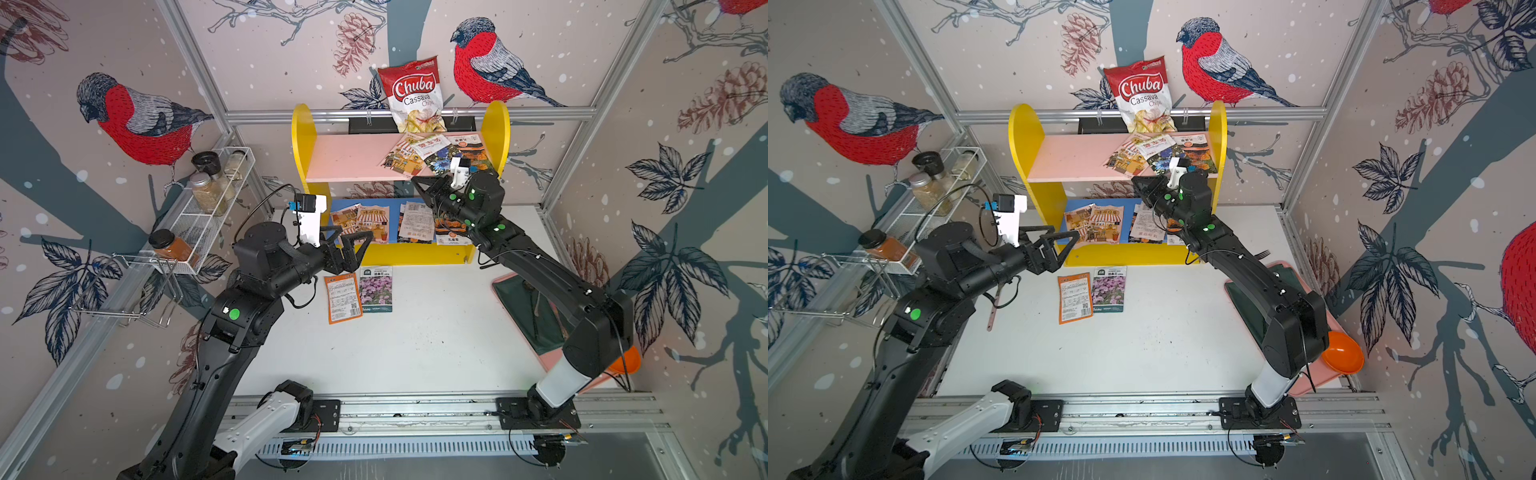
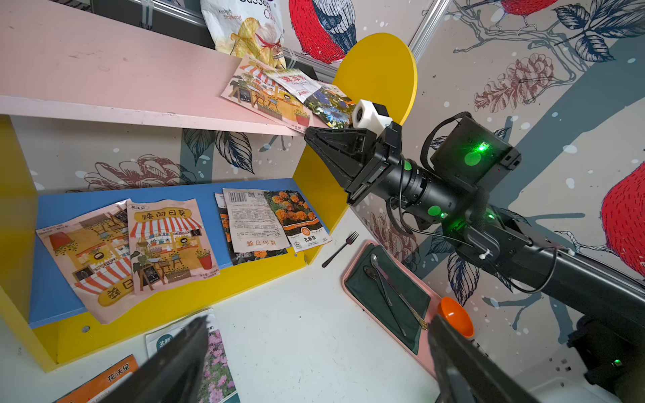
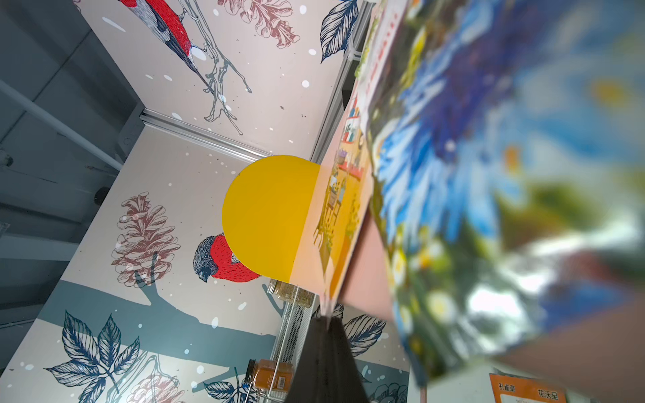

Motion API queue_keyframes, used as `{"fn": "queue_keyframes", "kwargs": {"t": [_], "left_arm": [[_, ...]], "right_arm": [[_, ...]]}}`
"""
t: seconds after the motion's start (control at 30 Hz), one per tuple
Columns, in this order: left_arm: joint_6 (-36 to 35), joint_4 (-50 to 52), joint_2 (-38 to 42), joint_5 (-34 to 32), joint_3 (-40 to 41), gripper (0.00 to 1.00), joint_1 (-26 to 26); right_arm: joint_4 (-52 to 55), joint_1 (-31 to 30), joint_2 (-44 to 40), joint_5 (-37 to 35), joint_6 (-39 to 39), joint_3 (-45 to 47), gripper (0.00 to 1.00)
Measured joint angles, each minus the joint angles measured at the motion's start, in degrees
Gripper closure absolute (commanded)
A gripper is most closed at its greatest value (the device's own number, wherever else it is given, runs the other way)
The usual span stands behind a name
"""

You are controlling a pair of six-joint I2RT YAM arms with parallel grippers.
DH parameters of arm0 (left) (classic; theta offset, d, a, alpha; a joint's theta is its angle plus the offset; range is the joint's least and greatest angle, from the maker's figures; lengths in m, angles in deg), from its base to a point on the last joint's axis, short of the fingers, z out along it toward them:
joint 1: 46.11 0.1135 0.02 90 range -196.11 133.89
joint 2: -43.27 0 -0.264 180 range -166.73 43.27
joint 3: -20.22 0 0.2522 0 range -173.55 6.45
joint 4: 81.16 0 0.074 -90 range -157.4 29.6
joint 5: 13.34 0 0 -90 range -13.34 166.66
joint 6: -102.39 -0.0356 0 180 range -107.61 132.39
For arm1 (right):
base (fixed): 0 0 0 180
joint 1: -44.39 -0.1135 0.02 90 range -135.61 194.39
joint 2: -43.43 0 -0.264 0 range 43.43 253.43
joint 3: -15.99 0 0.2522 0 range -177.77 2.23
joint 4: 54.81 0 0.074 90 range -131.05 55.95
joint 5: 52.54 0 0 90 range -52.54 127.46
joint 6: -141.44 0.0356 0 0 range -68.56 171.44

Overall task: Take the seed bag off the shelf
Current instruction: Pick up the seed packet from the shelf.

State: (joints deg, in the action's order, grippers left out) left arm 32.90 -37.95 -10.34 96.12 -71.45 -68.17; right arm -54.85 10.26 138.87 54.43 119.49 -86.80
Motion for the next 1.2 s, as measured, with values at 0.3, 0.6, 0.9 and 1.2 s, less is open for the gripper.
{"fn": "queue_keyframes", "kwargs": {"t": [0.3, 0.6, 0.9, 1.2], "left_arm": [[0.0, 0.1, 0.0, 0.0, 0.3, 0.03, 0.0], [0.1, -0.1, -0.4, 0.0, 0.6, 0.03, 0.0], [0.3, -0.1, -0.4, 0.0, 0.6, 0.03, 0.0], [0.3, -0.1, -0.5, 0.0, 0.6, 0.03, 0.0]], "right_arm": [[-0.6, 0.0, -2.2, 0.1, -0.3, 2.6, 1.0], [-0.3, 0.1, -4.7, 1.5, -1.9, 4.1, 0.79], [-0.2, 0.5, -5.5, 1.4, -2.2, 4.8, 0.5], [-0.1, 1.2, -3.6, 1.4, -2.1, 2.7, 0.52]]}}
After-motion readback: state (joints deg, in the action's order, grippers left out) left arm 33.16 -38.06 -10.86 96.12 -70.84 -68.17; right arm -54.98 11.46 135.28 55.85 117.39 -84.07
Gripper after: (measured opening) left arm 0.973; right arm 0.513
